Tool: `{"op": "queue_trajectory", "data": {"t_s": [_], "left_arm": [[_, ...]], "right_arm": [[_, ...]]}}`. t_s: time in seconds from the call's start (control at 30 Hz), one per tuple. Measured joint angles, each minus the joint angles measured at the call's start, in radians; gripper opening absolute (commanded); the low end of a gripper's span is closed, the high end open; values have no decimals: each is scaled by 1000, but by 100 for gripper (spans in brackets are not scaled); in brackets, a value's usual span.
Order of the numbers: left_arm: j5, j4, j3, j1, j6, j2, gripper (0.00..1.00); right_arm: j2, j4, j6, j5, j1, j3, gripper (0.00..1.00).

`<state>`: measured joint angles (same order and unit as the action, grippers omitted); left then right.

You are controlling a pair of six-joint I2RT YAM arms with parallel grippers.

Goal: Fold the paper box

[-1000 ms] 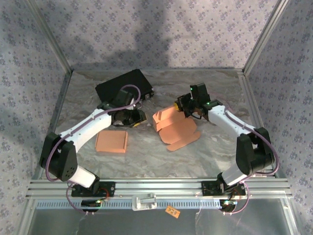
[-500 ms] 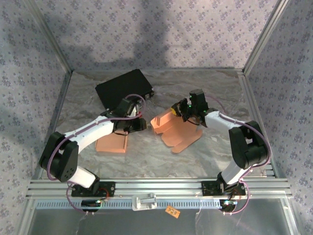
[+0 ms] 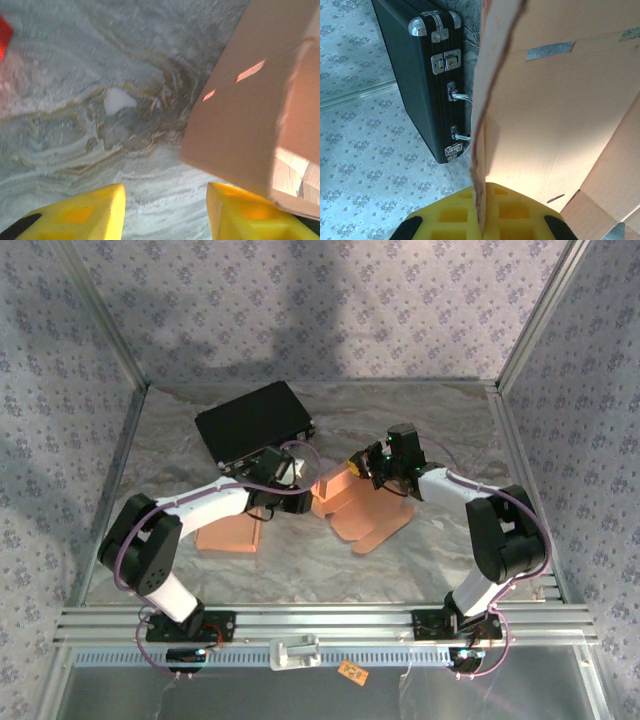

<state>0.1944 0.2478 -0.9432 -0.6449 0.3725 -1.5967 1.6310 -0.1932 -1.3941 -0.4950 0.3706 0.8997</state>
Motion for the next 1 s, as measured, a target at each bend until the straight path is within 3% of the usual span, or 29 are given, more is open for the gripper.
{"op": "queue_trajectory", "data": {"t_s": [0.5, 1.0], "left_arm": [[5, -122, 18, -61, -42, -26, 48], [-151, -151, 17, -152, 35, -46, 39]], "right_arm": [[9, -50, -4, -3, -2, -6, 0], [-19, -291, -29, 25, 23, -163, 0]]}}
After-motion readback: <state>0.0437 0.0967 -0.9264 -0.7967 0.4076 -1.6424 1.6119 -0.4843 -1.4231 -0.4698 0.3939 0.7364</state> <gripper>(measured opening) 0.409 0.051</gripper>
